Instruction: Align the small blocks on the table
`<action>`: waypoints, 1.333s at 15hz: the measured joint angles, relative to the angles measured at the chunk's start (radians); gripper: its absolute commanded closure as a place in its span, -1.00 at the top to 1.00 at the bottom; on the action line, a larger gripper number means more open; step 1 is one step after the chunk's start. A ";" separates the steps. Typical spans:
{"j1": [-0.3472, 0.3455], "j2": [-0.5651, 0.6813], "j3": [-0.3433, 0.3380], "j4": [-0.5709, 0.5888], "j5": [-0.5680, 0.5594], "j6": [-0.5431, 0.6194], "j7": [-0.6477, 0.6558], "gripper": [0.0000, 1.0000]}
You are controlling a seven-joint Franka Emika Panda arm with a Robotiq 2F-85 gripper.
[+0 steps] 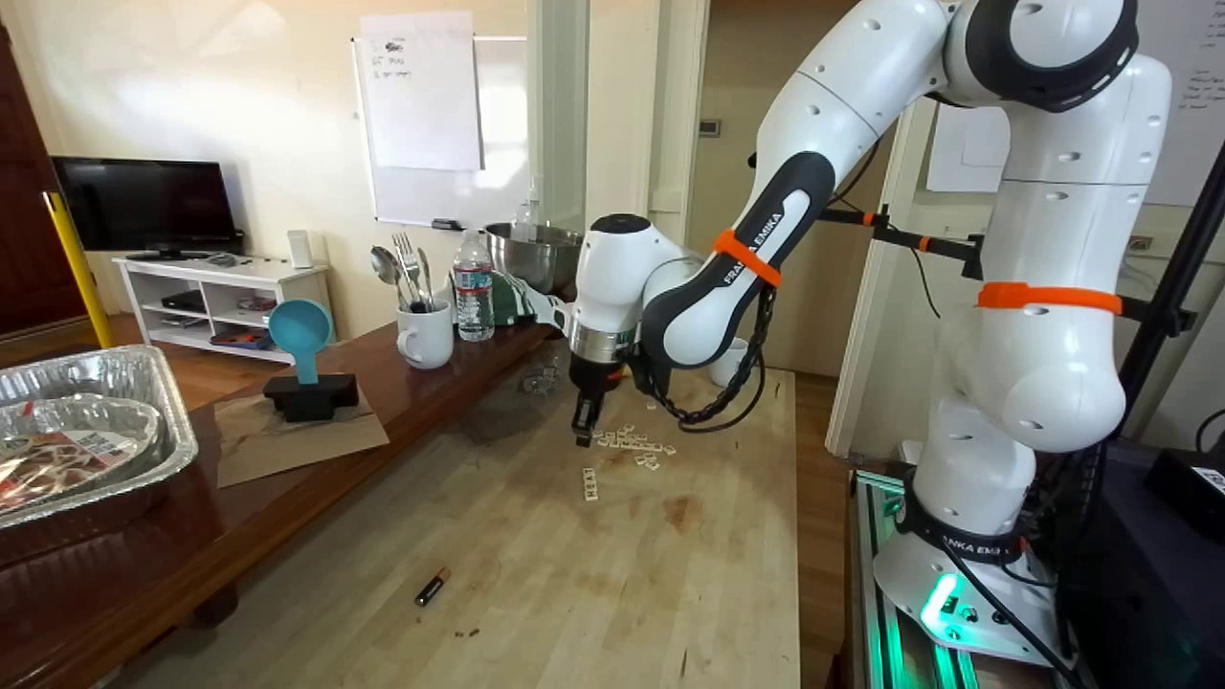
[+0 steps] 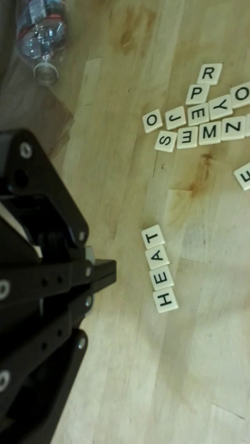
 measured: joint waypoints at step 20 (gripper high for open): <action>-0.020 -0.034 0.043 0.009 0.225 -0.062 -0.369 0.45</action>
